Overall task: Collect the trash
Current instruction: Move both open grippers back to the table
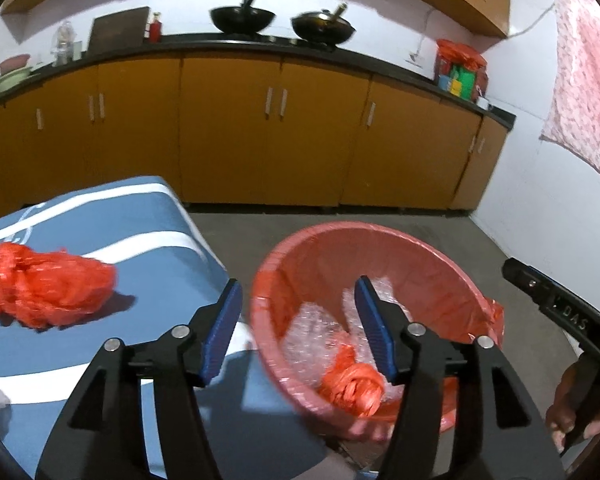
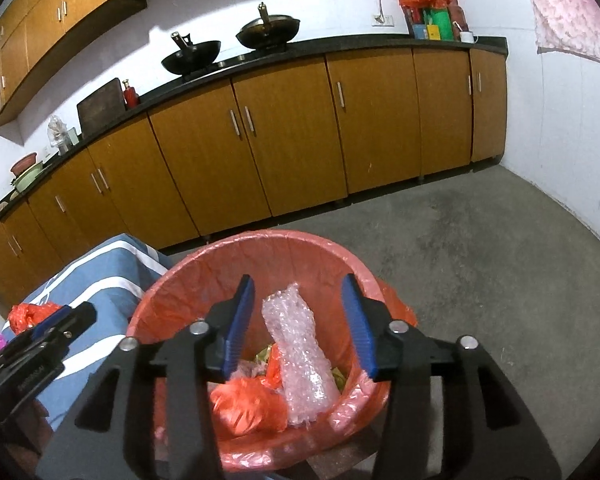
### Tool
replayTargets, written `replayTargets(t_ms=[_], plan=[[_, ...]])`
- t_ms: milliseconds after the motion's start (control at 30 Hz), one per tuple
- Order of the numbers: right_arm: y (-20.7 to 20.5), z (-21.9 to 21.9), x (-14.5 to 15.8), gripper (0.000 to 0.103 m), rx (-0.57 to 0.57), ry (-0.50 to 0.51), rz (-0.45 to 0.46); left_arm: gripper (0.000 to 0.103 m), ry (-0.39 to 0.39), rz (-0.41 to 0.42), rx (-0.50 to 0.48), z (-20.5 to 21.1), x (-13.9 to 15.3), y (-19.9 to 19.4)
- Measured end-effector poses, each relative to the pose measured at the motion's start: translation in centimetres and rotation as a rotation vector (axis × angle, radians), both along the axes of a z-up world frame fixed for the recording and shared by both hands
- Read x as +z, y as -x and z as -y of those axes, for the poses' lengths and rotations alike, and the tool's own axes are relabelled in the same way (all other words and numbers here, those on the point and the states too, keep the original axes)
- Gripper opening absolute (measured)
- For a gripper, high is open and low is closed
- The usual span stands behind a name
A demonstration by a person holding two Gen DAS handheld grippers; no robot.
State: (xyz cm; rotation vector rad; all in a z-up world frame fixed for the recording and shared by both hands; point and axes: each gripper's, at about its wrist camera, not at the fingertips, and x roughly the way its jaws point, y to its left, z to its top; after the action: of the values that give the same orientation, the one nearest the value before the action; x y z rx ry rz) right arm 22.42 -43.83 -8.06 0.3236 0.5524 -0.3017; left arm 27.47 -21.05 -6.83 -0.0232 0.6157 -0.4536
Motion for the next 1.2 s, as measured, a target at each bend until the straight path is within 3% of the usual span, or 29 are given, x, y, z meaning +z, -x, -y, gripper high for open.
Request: replayTargets(t_ms=[300,600,900,1200], plan=[[-0.4,-4.5,2.1,0.062,0.104,0.020,0.041,0.071,0.018,0.035,0.158,-8.5,1.1,2.9],[-2.0,-12.9,2.2,0.063,0.286,0.003,0.038,0.079,-0.036,0.081,0.398,-19.2,1.6,6.6],[-2.4,-19.3,2.2,0.063,0.408,0.010,0.032,0.083,-0.087,-0.008,0.625,-27.7,-0.9,7.8],[-2.6,-21.1,2.3,0.063,0.431,0.024,0.022,0.083,-0.113,-0.113,0.655,-29.4,-3.1,5.1]])
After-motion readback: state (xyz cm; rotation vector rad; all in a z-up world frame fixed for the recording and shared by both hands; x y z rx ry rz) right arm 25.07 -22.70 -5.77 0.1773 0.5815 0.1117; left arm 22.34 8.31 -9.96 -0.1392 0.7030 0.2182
